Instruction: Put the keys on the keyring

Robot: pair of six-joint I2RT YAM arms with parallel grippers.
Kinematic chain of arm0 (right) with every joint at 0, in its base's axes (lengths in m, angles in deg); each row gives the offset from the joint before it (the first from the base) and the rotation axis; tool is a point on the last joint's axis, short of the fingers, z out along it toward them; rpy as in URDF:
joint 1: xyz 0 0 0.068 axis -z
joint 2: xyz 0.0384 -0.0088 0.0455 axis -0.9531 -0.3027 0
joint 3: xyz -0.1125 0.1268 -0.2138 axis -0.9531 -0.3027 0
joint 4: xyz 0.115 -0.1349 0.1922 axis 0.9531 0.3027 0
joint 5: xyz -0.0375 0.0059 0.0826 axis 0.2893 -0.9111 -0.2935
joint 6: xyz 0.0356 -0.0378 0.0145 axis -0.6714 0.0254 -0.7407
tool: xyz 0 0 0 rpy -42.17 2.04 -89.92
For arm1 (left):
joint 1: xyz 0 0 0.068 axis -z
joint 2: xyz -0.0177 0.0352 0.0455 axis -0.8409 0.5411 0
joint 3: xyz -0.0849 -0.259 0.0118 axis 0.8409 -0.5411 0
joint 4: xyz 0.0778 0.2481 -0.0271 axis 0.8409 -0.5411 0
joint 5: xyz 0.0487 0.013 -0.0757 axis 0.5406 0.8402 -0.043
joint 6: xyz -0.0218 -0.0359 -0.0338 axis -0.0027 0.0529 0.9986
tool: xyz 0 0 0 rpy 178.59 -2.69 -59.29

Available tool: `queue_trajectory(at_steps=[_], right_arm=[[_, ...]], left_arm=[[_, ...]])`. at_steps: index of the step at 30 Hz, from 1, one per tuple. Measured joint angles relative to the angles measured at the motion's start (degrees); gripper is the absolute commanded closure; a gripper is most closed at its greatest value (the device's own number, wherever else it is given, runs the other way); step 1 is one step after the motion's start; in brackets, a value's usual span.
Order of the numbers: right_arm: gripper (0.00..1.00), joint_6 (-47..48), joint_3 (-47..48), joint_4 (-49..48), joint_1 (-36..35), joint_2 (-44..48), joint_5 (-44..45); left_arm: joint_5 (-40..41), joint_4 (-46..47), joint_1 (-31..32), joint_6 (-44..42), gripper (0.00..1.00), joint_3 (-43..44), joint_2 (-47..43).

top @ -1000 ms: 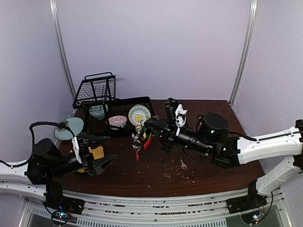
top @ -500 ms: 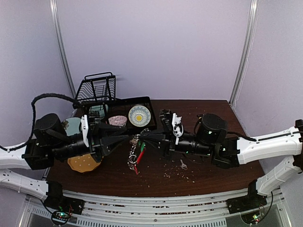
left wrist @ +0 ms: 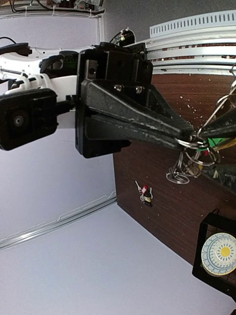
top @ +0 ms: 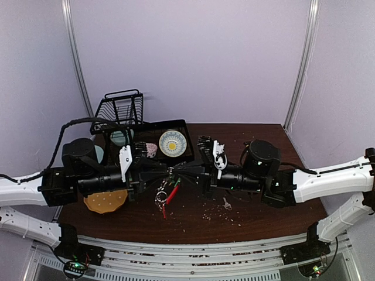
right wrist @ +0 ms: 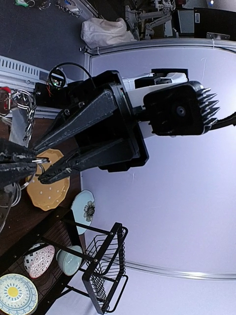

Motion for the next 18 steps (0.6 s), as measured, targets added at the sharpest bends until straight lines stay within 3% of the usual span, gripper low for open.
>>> queue_trajectory(at_steps=[3,7,16,18], right_arm=[[1.0,0.1,0.0,0.0,0.1,-0.1,-0.2],[1.0,0.5,0.0,0.0,0.1,-0.1,-0.3],[1.0,1.4,0.3,-0.1,0.2,-0.2,-1.1],[1.0,1.5,0.3,-0.1,0.2,-0.2,-1.2]], left_arm=[[-0.4,0.0,0.0,0.0,0.82,0.0,0.6],[-1.5,0.0,-0.1,-0.1,0.95,0.0,0.7],[-4.5,1.5,-0.3,-0.9,0.9,-0.2,0.8],[-5.2,2.1,-0.3,-0.9,0.97,-0.2,1.0]])
